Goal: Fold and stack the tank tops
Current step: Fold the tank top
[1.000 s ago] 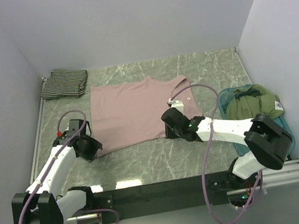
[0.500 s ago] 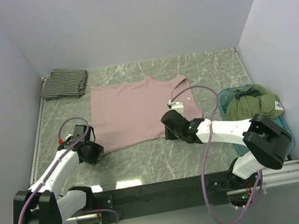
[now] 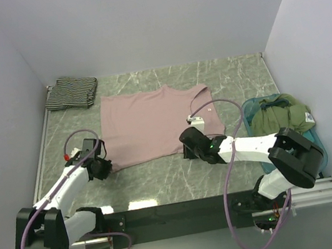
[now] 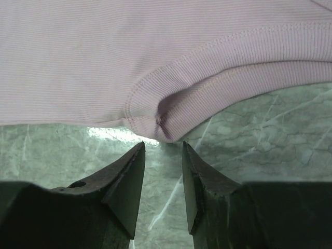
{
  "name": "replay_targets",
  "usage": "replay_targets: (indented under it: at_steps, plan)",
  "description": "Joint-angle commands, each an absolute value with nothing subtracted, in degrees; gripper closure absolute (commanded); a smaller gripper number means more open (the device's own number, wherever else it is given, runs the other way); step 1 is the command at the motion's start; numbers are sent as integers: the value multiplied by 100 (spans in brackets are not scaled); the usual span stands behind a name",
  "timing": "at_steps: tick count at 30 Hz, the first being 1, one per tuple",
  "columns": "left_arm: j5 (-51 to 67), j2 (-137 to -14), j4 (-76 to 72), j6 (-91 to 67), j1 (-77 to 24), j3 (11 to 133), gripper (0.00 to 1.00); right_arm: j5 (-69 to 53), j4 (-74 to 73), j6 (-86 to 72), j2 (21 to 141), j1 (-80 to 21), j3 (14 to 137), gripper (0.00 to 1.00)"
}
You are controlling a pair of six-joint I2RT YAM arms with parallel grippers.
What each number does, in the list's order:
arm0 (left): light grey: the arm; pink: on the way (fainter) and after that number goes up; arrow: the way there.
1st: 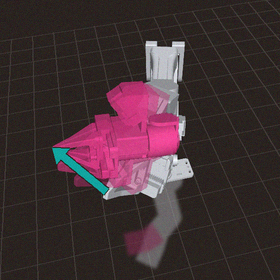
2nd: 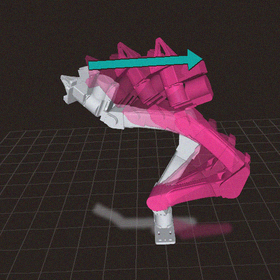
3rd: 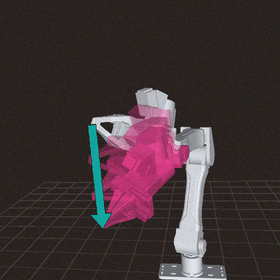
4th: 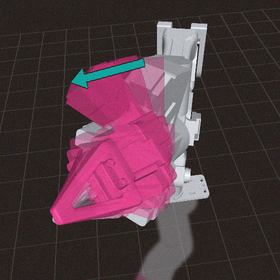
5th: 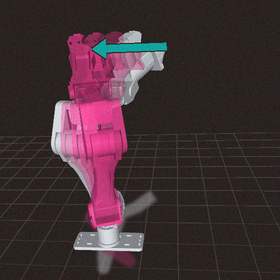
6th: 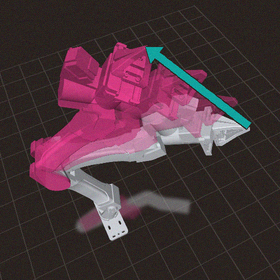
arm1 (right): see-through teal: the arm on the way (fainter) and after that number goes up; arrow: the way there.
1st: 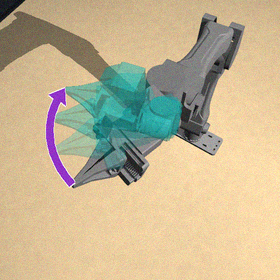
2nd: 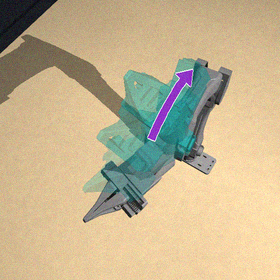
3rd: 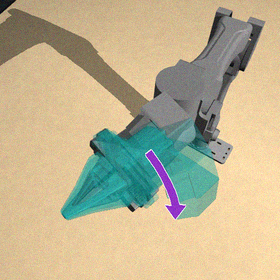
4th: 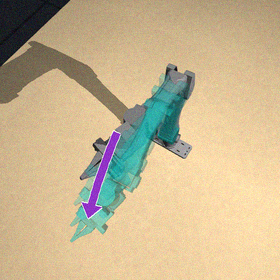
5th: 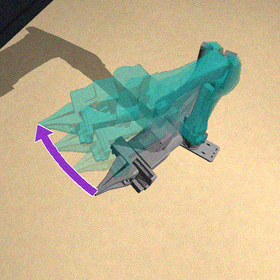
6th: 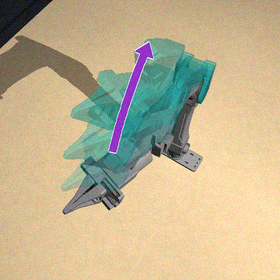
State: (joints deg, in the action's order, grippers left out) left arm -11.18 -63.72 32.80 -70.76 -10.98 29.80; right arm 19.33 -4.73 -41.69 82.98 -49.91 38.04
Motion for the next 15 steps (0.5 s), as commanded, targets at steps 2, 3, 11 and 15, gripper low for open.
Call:
replay_targets:
  at_steps: [2,3,11,15]
  plan:
    - [-1327,-6434,3120,-7084,-1125,2944,88,2224,-97,-4166,8244,-5106,3718,57]
    - [-1345,-6434,3129,-7075,-1116,2970,93,2258,-88,-4149,8262,-5124,3735,56]
    - [-1599,-6381,3445,-6961,-1116,3208,99,2399,-9,-3973,8551,-5264,3884,55]
    - [-1661,-6381,3533,-6891,-1107,3287,99,2522,-26,-3946,8736,-5282,4008,55]
